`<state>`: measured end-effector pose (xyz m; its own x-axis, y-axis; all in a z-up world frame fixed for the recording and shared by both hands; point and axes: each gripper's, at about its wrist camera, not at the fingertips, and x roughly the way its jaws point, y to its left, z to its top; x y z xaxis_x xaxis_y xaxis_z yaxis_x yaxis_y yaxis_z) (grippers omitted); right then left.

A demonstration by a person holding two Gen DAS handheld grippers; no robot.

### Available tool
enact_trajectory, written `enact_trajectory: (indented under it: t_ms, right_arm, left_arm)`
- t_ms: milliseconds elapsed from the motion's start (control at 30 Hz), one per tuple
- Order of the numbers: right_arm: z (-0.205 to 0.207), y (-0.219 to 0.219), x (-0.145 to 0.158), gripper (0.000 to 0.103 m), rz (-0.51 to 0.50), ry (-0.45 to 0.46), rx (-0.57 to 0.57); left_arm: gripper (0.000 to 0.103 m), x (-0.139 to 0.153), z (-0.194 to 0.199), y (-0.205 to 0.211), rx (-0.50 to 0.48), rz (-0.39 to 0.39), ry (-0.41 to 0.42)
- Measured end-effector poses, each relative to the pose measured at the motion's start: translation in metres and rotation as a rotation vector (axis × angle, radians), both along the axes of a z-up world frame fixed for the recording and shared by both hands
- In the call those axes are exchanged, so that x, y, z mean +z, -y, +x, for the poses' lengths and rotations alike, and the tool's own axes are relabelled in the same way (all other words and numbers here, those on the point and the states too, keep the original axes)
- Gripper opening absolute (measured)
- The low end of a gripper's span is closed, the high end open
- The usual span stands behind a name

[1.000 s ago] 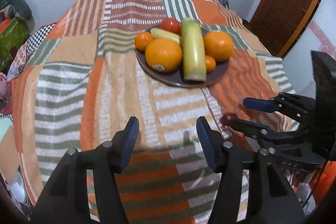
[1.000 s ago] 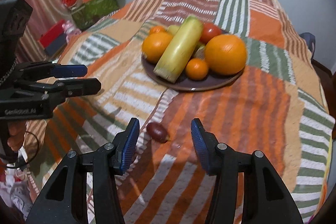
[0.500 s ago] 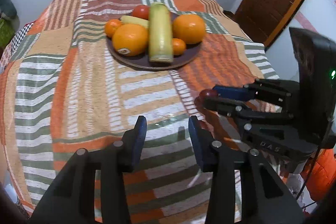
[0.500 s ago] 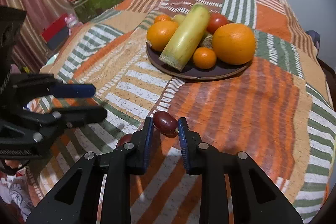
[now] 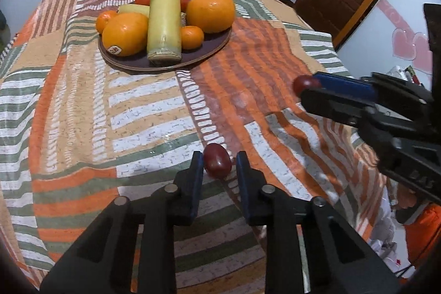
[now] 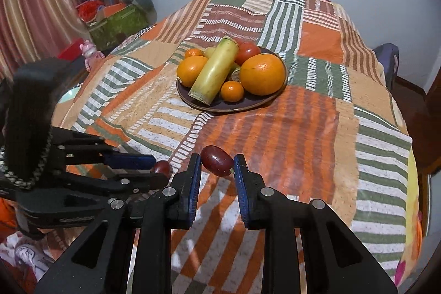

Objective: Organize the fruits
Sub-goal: 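Lower both dates onto the plate rim and open both tools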

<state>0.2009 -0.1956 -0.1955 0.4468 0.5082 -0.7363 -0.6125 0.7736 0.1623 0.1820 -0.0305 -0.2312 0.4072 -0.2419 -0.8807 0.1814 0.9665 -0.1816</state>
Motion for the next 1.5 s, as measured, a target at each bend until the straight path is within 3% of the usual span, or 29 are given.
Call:
enact_trajectory:
  t_ms: [367, 700, 1100, 1500]
  right_arm:
    - [0.004, -0.006, -0.001, 0.022, 0.014, 0.002, 0.005]
    - [0.030, -0.024, -0.004, 0.022, 0.025, 0.004, 0.012]
    - [0.065, -0.046, -0.019, 0.022, -0.003, -0.013, 0.038]
    - [0.083, -0.060, -0.034, 0.022, -0.031, -0.037, 0.060]
  left_arm:
    - [0.019, 0.017, 0.005, -0.022, 0.042, -0.022, 0.040]
    - [0.019, 0.034, 0.043, -0.050, 0.120, -0.002, 0.112]
    - [0.019, 0.017, 0.090, -0.069, 0.150, -0.004, 0.100]
    - [0.019, 0.001, 0.106, -0.070, 0.156, 0.007, 0.086]
